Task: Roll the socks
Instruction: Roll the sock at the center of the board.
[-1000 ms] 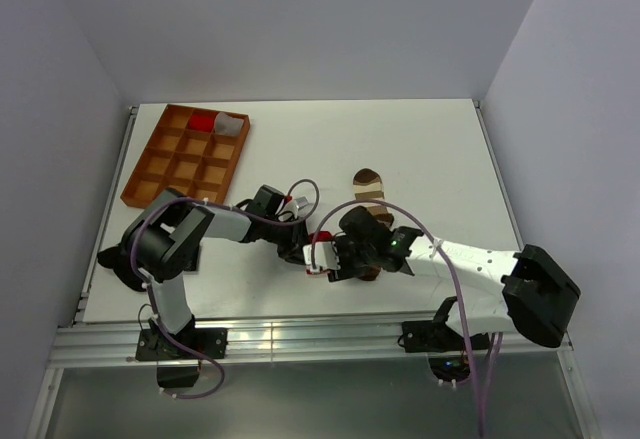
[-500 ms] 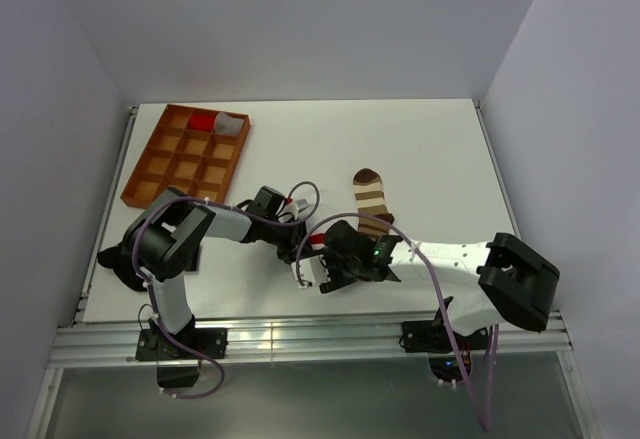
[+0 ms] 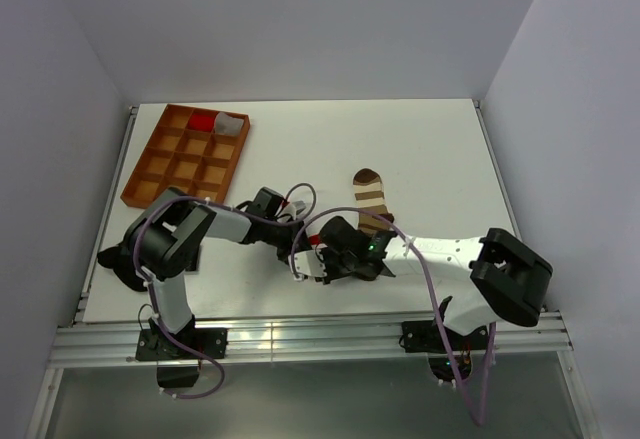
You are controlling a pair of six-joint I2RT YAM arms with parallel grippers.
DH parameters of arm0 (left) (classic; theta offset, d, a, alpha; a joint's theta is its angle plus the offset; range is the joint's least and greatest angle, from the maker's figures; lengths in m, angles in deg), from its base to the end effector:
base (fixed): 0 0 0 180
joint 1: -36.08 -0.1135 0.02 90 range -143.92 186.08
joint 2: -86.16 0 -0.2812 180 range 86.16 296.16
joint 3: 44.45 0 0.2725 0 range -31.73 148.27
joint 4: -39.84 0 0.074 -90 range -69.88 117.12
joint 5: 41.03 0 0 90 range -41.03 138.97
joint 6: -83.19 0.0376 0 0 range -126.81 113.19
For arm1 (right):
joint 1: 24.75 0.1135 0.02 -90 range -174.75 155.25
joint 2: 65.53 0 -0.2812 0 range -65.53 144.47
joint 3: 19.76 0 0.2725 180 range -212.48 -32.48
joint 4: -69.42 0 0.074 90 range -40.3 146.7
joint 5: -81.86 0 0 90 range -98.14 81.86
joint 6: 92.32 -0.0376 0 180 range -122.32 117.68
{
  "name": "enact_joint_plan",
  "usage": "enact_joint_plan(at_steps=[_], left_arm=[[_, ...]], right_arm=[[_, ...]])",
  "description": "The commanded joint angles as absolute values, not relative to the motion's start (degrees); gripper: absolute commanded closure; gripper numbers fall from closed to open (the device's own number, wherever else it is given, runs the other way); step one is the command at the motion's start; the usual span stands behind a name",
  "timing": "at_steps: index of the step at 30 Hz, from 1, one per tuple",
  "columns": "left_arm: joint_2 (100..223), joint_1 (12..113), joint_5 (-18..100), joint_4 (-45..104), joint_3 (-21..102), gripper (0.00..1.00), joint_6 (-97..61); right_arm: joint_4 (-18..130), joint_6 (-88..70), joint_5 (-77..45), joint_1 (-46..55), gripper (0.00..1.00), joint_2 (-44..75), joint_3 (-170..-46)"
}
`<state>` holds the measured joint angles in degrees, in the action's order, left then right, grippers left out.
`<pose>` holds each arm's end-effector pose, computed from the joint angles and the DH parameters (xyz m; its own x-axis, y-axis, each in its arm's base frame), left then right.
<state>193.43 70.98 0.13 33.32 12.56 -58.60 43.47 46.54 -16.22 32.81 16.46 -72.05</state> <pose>0.2559 -0.2130 0.0899 -0.9861 0.0573 0.1560 -0.0969 0.5640 -0.8201 0.1459 0.2394 0.1651 0.3700 -0.8080 -0.4586 -0.9112 -0.2194 -0.3486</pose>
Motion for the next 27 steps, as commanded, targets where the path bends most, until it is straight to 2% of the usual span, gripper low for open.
enact_joint_plan(at_steps=[1, 4, 8, 22, 27], left_arm=[[191.3, 71.5, 11.4, 32.1, 10.2, 0.81, -61.6], [187.1, 71.4, 16.8, 32.5, 8.7, 0.71, -64.6], [182.8, 71.4, 21.6, 34.4, 5.7, 0.68, -69.3], [166.5, 71.8, 39.6, 31.3, -1.7, 0.65, -72.9], [159.8, 74.6, 51.1, 27.3, -1.6, 0.65, -68.5]], right_arm=[[39.5, 44.6, -21.7, 30.5, 0.82, 17.7, -75.5], [34.0, 44.7, -27.4, 27.1, 0.83, 18.7, -78.9], [27.6, 45.3, -34.3, 22.6, 0.83, 21.5, -84.6], [8.3, 47.9, -45.5, 14.3, 0.83, 39.8, -100.8], [-1.0, 48.4, -48.7, 11.0, 0.83, 47.3, -108.1]])
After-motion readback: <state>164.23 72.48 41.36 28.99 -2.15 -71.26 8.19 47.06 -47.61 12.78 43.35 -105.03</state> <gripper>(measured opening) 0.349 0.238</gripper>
